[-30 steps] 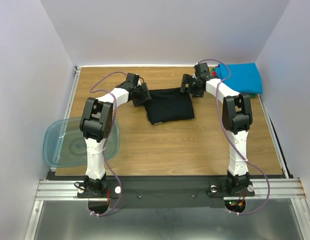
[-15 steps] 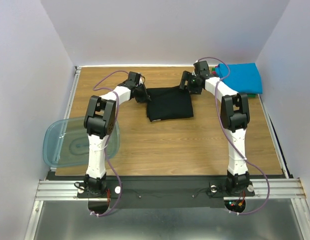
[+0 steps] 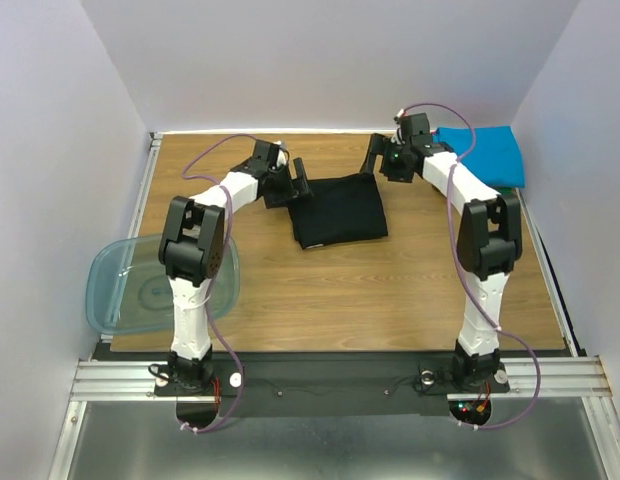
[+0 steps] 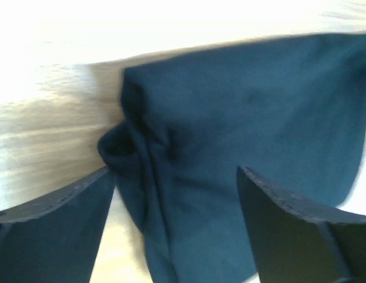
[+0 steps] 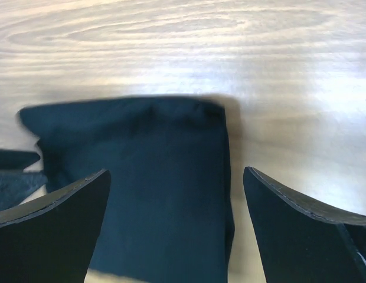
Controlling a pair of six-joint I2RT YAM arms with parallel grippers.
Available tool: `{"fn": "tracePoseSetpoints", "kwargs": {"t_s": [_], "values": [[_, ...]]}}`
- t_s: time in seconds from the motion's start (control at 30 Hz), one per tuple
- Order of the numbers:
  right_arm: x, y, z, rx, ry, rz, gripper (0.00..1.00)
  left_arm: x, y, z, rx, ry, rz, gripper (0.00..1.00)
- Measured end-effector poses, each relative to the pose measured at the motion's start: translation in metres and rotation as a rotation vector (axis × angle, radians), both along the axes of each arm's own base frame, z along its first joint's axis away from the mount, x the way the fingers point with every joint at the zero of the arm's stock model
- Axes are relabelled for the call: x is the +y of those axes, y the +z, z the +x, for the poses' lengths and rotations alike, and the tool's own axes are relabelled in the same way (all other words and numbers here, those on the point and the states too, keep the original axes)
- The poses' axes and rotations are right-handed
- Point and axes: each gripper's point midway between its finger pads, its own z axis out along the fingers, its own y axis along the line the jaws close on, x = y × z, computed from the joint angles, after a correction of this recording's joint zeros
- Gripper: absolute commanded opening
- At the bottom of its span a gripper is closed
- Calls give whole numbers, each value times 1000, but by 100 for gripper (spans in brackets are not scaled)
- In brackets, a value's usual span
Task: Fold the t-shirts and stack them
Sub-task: Fold the tshirt, then neatly place the folded tshirt to the corner
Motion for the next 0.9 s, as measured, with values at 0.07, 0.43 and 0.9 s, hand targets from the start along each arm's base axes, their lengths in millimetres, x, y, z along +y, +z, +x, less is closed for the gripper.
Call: {"fn": "tracePoseSetpoints", "kwargs": {"t_s": [0.07,0.43,0.9], "values": [[-4,19,-12,-24,1,-2,100,2,15,-4,-15,-5,8,98],[-16,-19,-65,89,5,-54,97,36,106,-94,-178,26,-42,98],[12,-72,-64,154,-3,-157,52,97,90,-234,-190,187,-80,98]]}}
